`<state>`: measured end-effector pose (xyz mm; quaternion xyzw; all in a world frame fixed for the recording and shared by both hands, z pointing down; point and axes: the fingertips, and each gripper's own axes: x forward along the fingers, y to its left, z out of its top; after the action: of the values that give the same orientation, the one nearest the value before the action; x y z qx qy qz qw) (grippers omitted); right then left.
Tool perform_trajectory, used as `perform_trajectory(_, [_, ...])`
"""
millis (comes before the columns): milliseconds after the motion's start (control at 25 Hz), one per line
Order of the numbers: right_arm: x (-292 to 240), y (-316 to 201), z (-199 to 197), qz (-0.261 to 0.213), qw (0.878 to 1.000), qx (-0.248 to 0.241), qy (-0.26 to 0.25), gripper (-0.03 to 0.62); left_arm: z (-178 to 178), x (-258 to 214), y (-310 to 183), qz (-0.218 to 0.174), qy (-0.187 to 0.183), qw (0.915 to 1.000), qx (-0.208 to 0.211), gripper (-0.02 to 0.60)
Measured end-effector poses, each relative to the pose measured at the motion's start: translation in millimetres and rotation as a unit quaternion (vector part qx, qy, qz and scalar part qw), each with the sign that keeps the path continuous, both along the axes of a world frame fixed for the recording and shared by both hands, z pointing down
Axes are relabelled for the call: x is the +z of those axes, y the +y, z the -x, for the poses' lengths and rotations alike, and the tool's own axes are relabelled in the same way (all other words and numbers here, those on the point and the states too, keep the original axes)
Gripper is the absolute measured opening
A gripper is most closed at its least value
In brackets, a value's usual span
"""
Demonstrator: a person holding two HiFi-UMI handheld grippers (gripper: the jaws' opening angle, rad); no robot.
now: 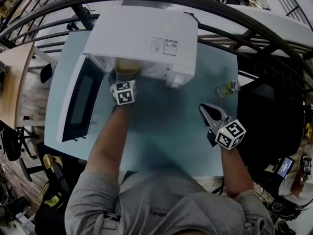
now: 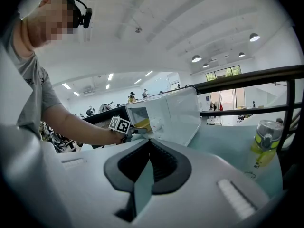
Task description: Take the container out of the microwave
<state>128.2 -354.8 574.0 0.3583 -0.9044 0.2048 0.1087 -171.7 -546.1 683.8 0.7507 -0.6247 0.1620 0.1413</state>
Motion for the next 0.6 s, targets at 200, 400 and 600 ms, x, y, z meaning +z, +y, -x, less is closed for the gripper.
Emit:
perform_trajectory(200, [3,-1,-1,0.003,1.0,0.0,-0.001,0.005,2,4,-9,0.003,0.004,1.0,-0.008,0.551])
perform_trajectory(400, [7,-1,-1,0.009,1.0,0.001,0.003,0.006,-1,7,-19,0.002,0.011,0.9999,-0.011,0.574])
perform_trajectory(600, [13,-2,-3,0.008,1.0,-0.002,0.001,0.005,0,9,-27,0.002,0.011,0.9997,-0.021,0.575])
